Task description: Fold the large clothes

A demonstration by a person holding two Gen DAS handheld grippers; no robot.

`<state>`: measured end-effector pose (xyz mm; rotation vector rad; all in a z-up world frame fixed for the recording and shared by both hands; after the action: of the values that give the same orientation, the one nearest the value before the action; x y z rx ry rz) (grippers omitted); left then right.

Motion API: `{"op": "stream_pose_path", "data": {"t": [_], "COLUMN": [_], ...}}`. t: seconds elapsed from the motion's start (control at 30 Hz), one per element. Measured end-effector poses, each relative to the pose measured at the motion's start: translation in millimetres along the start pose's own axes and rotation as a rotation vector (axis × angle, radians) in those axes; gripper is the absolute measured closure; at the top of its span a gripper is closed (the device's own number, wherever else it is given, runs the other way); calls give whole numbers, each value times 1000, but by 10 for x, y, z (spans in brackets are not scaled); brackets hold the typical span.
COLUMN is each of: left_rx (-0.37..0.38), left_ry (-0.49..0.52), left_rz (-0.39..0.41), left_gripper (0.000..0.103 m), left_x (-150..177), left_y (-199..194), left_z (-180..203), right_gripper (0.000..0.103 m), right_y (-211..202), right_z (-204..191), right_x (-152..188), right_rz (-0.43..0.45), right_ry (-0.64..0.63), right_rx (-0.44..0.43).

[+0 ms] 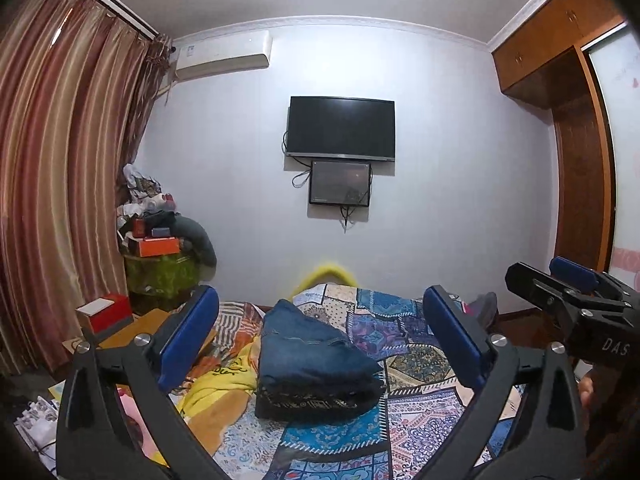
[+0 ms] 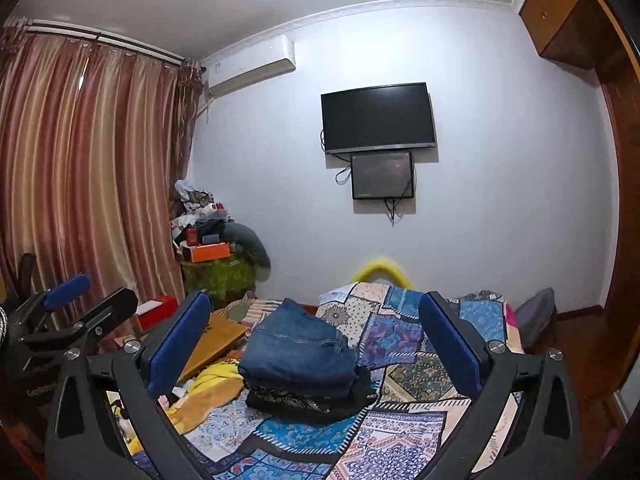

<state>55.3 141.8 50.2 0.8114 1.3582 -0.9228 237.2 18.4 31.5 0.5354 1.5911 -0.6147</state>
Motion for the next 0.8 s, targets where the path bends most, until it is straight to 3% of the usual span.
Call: {"op": "stream_pose_path", "data": {"t": [0.8], "left_rx": [-12], "left_ry": [-14], "left_rz": [-74], "left_gripper": [1], "left_x": [208], "left_y": [192], "left_z": [1], "right_gripper": [0], "right_y": [-80], "right_z": [28], "right_x": [275], "right_rz": [-63], "right_ry": [1], "right_rx": [1]}}
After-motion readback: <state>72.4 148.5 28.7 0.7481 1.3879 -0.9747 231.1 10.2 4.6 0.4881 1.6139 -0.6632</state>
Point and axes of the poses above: each gripper's, at about its wrist camera, not at the fingertips, and y roughly the way its jaws point, z to its right, x to its underside, the point moved 9 cm from there along y, roughly the way its jaws point, and after that the axes turned 6 degrees about -x, right-handed, at the moved point
